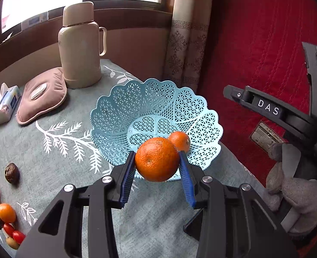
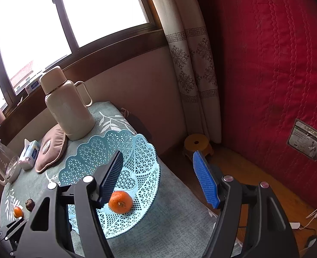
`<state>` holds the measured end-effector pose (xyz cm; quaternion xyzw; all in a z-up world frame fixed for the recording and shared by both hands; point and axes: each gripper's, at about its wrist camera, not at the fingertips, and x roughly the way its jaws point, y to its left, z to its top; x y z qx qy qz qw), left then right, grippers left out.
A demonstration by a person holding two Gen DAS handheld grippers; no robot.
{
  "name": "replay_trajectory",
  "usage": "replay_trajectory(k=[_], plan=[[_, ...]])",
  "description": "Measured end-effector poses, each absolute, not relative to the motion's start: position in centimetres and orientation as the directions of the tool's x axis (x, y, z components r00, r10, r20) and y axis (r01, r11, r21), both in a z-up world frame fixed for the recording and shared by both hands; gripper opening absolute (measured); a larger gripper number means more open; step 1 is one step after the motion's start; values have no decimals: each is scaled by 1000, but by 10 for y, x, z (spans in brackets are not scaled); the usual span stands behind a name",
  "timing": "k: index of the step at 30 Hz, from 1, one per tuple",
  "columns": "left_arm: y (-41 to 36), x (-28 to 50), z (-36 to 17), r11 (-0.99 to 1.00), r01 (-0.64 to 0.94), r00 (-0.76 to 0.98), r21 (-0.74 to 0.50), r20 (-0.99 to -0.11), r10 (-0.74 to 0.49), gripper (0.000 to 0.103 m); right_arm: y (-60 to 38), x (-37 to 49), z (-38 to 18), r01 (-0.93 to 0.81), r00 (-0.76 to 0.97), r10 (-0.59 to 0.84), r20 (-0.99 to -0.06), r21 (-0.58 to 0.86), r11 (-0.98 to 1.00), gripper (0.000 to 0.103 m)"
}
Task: Organize fruits
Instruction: 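Carry the orange over the blue basket and release it with the left tool, then withdraw both tools from the basket back toward the fruit pile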
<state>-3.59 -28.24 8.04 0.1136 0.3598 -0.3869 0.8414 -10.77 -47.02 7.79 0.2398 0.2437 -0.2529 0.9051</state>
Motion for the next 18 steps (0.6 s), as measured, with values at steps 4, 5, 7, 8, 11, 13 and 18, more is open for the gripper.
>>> replay_trajectory(k=[4,5,7,8,11,13,18], plan=[[-284,-27,75,694,714,456,-95,-688,-564,64,-468,-104,74,571,749,-333,-572,304,762,69],[-281,-26,75,701,706,464,-100,-682,-565,68,-468,-103,74,571,749,-332,-573,304,763,69],[-275,-23,75,711,696,472,-103,-680,-561,68,-468,-104,74,571,749,-333,-572,302,763,69],[-272,-22,74,719,687,478,-103,-681,-555,68,-467,-104,74,571,750,-333,-572,303,763,69],[-262,-19,74,742,662,499,-103,-679,-539,76,-466,-105,74,567,751,-330,-572,303,766,69],[-256,-20,76,762,642,532,-83,-668,-521,83,-464,-105,75,563,753,-327,-570,303,769,69],[-246,-27,78,791,612,603,-11,-642,-474,92,-459,-105,76,550,760,-317,-567,302,778,69]])
